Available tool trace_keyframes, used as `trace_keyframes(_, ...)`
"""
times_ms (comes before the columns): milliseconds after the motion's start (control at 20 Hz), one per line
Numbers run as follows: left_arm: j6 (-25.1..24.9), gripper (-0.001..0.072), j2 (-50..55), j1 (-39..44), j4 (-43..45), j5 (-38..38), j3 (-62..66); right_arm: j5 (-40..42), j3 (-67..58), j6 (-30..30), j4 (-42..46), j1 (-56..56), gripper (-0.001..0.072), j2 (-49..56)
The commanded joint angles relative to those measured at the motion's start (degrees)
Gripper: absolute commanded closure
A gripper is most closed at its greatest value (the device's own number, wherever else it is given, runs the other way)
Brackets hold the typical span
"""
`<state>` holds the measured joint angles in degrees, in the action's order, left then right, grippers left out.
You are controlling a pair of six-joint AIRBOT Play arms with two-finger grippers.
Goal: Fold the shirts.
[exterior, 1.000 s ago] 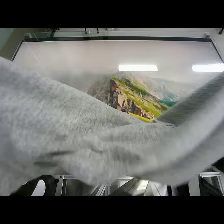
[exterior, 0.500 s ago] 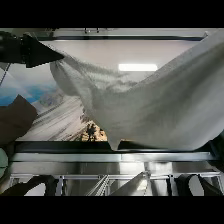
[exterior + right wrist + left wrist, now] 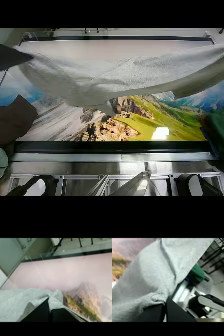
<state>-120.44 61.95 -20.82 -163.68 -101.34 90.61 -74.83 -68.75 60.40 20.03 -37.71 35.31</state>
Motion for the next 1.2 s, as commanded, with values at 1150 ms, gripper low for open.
trace_keyframes(1150,8.59,0.0694,64.43,7.93,14.05,5.97,26.95,32.81,3.69,-9.68,-1.09,21.94,0.0699,58.95)
